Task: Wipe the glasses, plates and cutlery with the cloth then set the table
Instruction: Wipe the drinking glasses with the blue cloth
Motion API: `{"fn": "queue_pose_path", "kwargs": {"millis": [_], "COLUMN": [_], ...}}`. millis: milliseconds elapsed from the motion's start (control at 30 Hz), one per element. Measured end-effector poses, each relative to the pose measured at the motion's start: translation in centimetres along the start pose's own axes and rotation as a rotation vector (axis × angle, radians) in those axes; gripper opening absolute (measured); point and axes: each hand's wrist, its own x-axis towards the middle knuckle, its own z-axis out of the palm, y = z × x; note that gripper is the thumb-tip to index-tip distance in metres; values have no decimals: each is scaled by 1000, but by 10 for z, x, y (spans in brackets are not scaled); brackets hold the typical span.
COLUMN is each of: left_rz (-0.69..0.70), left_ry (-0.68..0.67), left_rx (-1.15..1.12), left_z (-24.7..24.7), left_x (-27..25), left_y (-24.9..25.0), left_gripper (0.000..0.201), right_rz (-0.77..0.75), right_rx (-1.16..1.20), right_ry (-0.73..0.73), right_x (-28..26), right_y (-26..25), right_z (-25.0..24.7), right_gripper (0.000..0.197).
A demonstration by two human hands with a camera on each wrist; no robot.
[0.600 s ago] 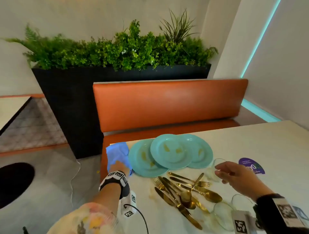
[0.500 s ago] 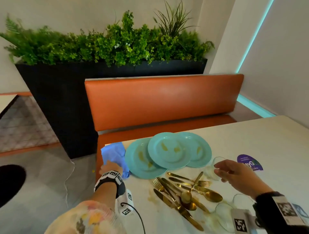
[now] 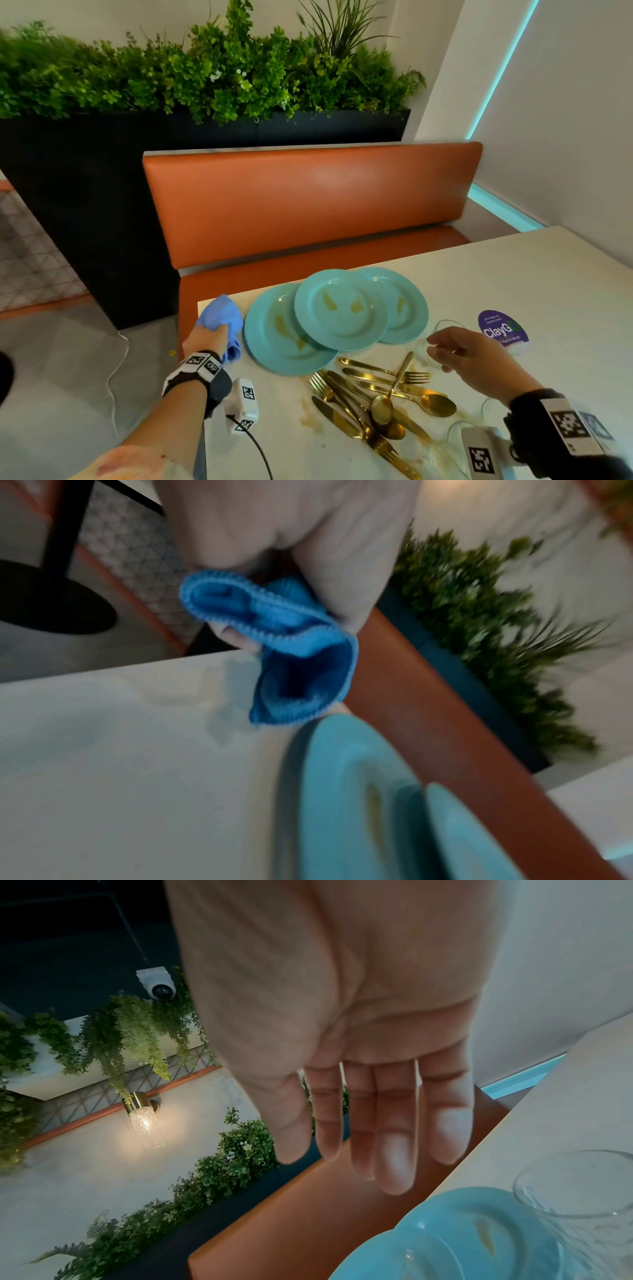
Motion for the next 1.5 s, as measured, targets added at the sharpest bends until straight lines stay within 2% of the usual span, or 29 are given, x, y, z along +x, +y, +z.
{"fn": "queue_pose_path", "kwargs": {"millis": [67, 133, 200, 233, 300, 400, 433, 500, 567, 667, 767, 833, 967, 1033, 1167, 1367, 1500], "left_rz": [145, 326, 577, 688, 890, 1104, 1160, 1245, 1313, 1405, 1323, 1237, 1005, 944, 861, 807, 756], "left_ry": [178, 247, 229, 178, 64, -197, -264, -351, -457, -596, -651, -606, -495, -491, -519, -443, -392], "left_rx": [-155, -217, -243, -261, -273, -316, -296, -150, -25, 105, 212, 205, 410, 482, 436, 273, 186], "left_z": [-17, -37, -43, -42, -31, 6, 23, 55, 87, 123, 152, 165, 183, 192, 210, 230, 243], "left_x": [-22, -61, -106, -132, -187, -263, -283, -317, -344, -370, -366, -356, -328, -319, -313, -306, -305], "left_y": [20, 49, 83, 96, 117, 132, 134, 133, 128, 117, 97, 82, 59, 50, 37, 26, 22], "left_gripper": [47, 46, 19, 10, 24, 11, 15, 37, 52, 53, 85, 104, 121, 127, 128, 122, 108], "right_rz": [-30, -50, -82, -103, -138, -100, -62, 3, 32, 57, 120, 166, 204, 204, 175, 119, 97], "right_rx": [36, 134, 272, 335, 402, 555, 645, 826, 969, 1106, 1117, 1079, 1027, 997, 906, 867, 819], "right_ry": [35, 93, 174, 212, 253, 226, 191, 125, 133, 186, 236, 271, 293, 284, 258, 243, 231], "right_x": [-1, -2, -6, -9, -16, -26, -30, -42, -59, -78, -86, -88, -88, -86, -80, -72, -73], "right_y": [-4, -12, -19, -22, -27, -17, -8, 12, 39, 86, 130, 152, 176, 179, 180, 175, 170], "right_z": [-5, -10, -17, -21, -30, -40, -41, -42, -42, -40, -36, -34, -35, -36, -38, -35, -36], "right_gripper": [21, 23, 27, 31, 37, 44, 45, 45, 34, 24, 24, 20, 20, 18, 13, 19, 16]}}
